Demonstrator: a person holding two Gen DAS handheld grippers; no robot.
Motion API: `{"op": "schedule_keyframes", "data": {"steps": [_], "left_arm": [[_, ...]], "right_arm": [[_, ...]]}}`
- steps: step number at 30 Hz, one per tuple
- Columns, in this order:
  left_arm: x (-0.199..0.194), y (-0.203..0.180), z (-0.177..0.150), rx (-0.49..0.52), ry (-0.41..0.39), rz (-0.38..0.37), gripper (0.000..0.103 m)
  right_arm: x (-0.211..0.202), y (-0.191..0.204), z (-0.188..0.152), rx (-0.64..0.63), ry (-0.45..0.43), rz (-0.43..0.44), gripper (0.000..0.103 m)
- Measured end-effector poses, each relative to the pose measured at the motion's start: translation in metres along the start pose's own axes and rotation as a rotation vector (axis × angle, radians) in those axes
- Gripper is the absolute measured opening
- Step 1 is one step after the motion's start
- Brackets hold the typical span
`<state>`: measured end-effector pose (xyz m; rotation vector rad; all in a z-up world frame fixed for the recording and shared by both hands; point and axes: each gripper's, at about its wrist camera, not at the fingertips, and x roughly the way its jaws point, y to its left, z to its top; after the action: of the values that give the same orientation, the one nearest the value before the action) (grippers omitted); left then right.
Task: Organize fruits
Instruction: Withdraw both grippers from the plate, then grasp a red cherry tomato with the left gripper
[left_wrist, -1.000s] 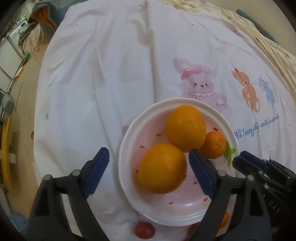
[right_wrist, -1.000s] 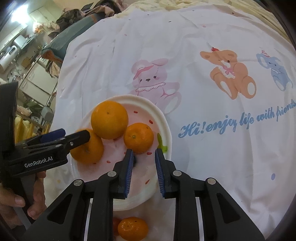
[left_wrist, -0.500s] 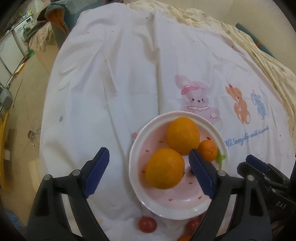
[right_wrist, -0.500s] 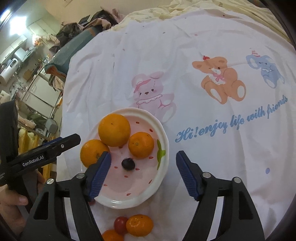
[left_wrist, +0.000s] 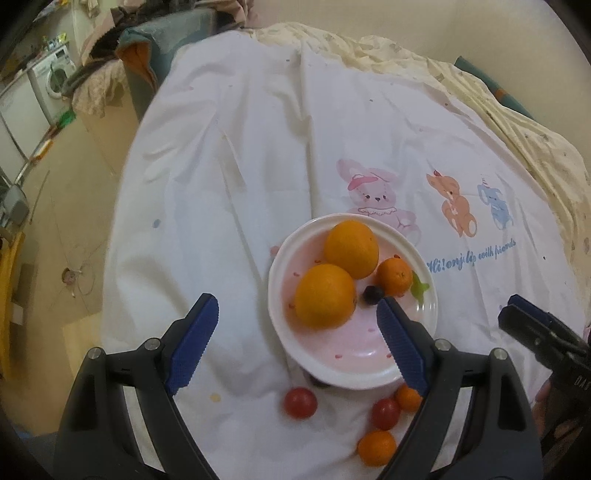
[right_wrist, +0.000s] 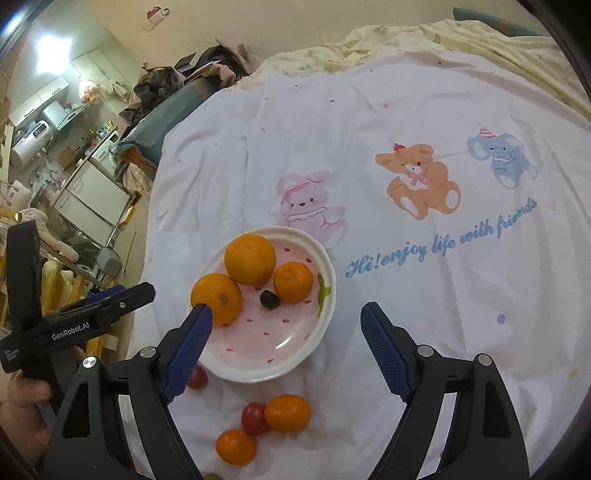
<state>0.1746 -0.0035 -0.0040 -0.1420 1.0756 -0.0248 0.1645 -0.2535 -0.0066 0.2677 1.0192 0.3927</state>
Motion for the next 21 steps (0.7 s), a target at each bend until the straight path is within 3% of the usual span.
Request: {"op": "schedule_keyframes", "data": {"steps": [14,18,21], "left_arm": [[-0.021,0.014,-0.041,-0.012,0.003,0.016,0.085],[-0.018,0.024,-0.048,-0.082,0.024,-0.078,0.085],[-0.019,0.024,-0.049,-0.068,0.023,-0.054,0.084]], "right_arm": [[-0.027,-0.008,-0.04,0.09,0.012,-0.034,0.085],[-0.026,-0.007,-0.047,0.096,0.026,-0.045,0.085],[-0.024,-0.004,-0.052,0.089,0.04,-0.057,0.085]]}}
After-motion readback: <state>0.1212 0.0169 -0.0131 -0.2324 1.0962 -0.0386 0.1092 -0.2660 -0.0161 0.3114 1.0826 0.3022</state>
